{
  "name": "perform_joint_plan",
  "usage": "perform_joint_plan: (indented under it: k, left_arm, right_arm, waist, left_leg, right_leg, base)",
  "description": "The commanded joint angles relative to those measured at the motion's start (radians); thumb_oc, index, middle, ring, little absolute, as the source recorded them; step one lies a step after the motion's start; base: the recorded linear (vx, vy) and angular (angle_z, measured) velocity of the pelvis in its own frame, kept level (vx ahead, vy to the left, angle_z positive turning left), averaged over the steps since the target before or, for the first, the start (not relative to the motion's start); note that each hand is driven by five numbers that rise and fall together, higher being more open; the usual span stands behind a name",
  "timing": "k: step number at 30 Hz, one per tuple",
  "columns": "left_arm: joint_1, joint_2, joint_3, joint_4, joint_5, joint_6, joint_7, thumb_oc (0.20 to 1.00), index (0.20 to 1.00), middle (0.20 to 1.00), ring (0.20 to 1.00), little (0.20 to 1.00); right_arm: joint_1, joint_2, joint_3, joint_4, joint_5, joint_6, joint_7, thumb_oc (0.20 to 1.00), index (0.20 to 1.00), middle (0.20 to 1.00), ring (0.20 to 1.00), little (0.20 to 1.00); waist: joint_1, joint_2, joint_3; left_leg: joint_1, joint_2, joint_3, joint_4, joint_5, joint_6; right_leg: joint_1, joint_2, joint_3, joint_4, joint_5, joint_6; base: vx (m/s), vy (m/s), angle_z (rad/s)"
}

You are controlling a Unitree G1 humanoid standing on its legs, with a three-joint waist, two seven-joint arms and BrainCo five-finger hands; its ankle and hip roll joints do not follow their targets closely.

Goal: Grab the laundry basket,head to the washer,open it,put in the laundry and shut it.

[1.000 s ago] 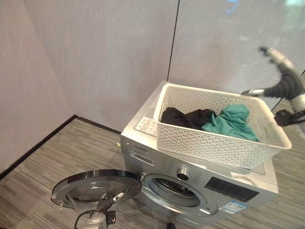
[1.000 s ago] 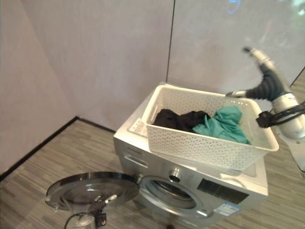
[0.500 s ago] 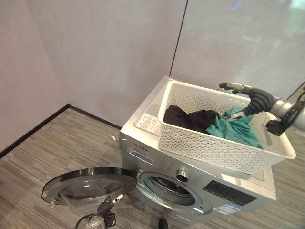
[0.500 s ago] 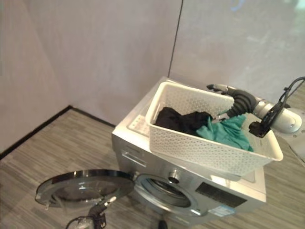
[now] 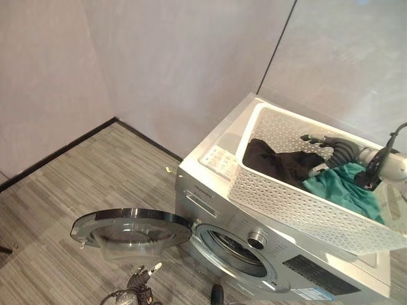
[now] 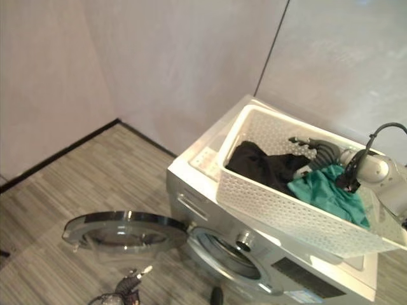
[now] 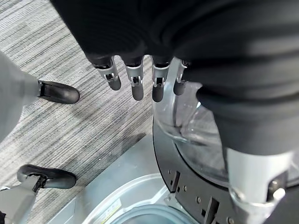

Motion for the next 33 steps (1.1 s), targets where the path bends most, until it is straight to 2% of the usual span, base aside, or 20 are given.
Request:
perform_joint_plan:
  k: [1,9,14,21,25,26,27,28,30,33]
  left_arm:
    - [-0.068,0.011,-0.069,0.005,-0.015,-0.031,-0.016,1.000,1.000,1.000,1.000,1.000]
    - [-0.094,0.009,-0.102,-0.009,-0.019,-0.025,-0.019,1.000,1.000,1.000,1.000,1.000]
    - [-0.106,0.011,-0.133,-0.030,-0.022,-0.024,-0.026,1.000,1.000,1.000,1.000,1.000]
    - [-0.096,0.012,-0.173,-0.049,0.002,-0.013,-0.043,1.000,1.000,1.000,1.000,1.000]
    - [-0.088,0.006,-0.181,-0.046,0.012,-0.002,-0.051,1.000,1.000,1.000,1.000,1.000]
    - [-0.085,0.006,-0.182,-0.044,0.016,0.000,-0.052,1.000,1.000,1.000,1.000,1.000]
    - [-0.078,0.002,-0.186,-0.046,0.021,0.002,-0.055,1.000,1.000,1.000,1.000,1.000]
    - [-0.072,0.002,-0.189,-0.048,0.022,0.004,-0.057,1.000,1.000,1.000,1.000,1.000]
    - [-0.068,0.002,-0.190,-0.049,0.023,0.005,-0.057,1.000,1.000,1.000,1.000,1.000]
    - [-0.053,-0.004,-0.180,-0.037,0.029,0.010,-0.057,1.000,1.000,1.000,1.000,1.000]
  right_arm:
    - [-0.140,-0.005,0.081,0.038,-0.035,-0.002,-0.010,1.000,1.000,1.000,1.000,1.000]
    - [-0.219,0.038,0.262,0.063,-0.163,0.021,0.044,1.000,1.000,1.000,1.000,1.000]
    - [-0.217,0.054,0.298,0.141,-0.254,0.026,0.053,1.000,1.000,1.000,1.000,1.000]
    - [-0.187,0.039,0.297,0.173,-0.331,0.027,0.081,1.000,1.000,1.000,1.000,1.000]
    - [-0.118,0.052,0.210,0.187,-0.368,0.037,0.060,1.000,1.000,1.000,1.000,1.000]
    - [-0.104,0.053,0.193,0.185,-0.367,0.036,0.061,0.940,0.940,0.940,0.940,0.940]
    - [-0.082,0.055,0.171,0.180,-0.367,0.038,0.059,0.598,0.598,0.598,0.598,0.598]
    - [-0.063,0.060,0.153,0.177,-0.367,0.042,0.059,0.200,0.200,0.200,0.200,0.200]
    - [-0.051,0.063,0.138,0.176,-0.366,0.044,0.055,0.200,0.200,0.200,0.200,0.200]
    - [-0.006,0.094,0.047,0.183,-0.353,0.055,0.024,0.200,0.200,0.200,0.200,0.200]
  waist:
    - [0.023,-0.002,0.030]
    - [0.044,-0.025,0.071]
    - [0.054,-0.034,0.088]
    - [0.055,-0.025,0.089]
    - [0.051,-0.008,0.075]
    - [0.050,-0.005,0.072]
    - [0.048,0.000,0.067]
    - [0.049,0.002,0.063]
    - [0.048,0.003,0.059]
    - [0.042,0.015,0.044]
  left_leg:
    - [-0.058,0.040,-0.021,0.007,0.018,-0.026]
    - [-0.090,0.047,-0.042,0.006,0.032,-0.029]
    - [-0.111,0.047,-0.058,0.006,0.040,-0.030]
    - [-0.125,0.044,-0.083,0.006,0.044,-0.031]
    - [-0.127,0.038,-0.104,0.006,0.044,-0.027]
    - [-0.126,0.037,-0.105,0.006,0.043,-0.026]
    - [-0.125,0.036,-0.110,0.006,0.042,-0.025]
    - [-0.124,0.035,-0.113,0.006,0.042,-0.024]
    - [-0.122,0.034,-0.115,0.006,0.041,-0.023]
    - [-0.112,0.029,-0.116,0.006,0.036,-0.019]
  right_leg:
    - [0.026,-0.009,-0.021,0.029,-0.103,0.029]
    - [0.008,0.000,-0.042,0.030,-0.104,0.022]
    - [0.002,0.005,-0.056,0.022,-0.104,0.019]
    - [0.005,0.008,-0.062,0.020,-0.112,0.013]
    - [0.014,0.008,-0.073,0.027,-0.122,0.008]
    - [0.015,0.007,-0.075,0.027,-0.124,0.007]
    - [0.018,0.007,-0.078,0.028,-0.125,0.007]
    - [0.020,0.006,-0.080,0.029,-0.127,0.006]
    - [0.022,0.006,-0.080,0.030,-0.127,0.006]
    - [0.032,0.004,-0.080,0.029,-0.128,0.007]
  base:
    - [-0.01,-0.019,0.17]
    - [-0.01,-0.017,0.08]
    - [-0.01,-0.025,0.12]
    - [-0.01,-0.017,0.11]
    - [0.01,0.000,0.16]
    - [0.02,0.006,0.10]
    - [0.03,0.001,0.07]
    - [0.03,0.003,0.10]
    - [0.01,0.009,0.16]
    - [0.01,0.016,0.05]
